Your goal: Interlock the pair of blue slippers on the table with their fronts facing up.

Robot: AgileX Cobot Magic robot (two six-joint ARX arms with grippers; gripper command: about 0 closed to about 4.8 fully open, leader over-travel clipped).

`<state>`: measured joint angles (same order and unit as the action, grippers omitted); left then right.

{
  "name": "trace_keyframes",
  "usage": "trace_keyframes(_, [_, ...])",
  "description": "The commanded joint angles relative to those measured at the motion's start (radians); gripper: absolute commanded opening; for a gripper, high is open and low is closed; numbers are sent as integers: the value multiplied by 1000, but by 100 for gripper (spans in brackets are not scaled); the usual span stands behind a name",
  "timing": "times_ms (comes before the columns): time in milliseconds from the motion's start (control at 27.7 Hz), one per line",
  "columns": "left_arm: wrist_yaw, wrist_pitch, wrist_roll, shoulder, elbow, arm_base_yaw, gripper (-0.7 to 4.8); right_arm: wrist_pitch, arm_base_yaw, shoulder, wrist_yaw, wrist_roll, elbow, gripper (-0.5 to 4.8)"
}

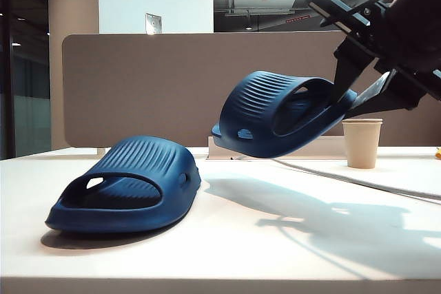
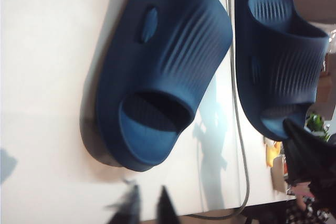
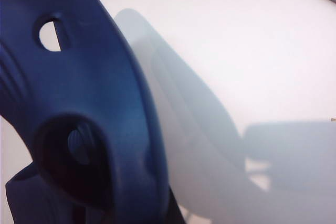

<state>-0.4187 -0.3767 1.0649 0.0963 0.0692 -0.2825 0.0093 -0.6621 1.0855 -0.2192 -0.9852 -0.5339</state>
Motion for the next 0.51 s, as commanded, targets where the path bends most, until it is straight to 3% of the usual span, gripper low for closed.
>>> trace_keyframes(36, [8, 11, -40, 0, 0, 0, 45, 24, 0, -5, 10, 26, -5, -1])
trace_keyframes(289, [26, 17, -46, 0, 11, 0, 44, 25, -1, -5, 28, 29, -5, -1])
trace_keyframes(506, [90, 29, -109, 5, 94, 0, 44, 25, -1, -5, 38, 41, -5, -1])
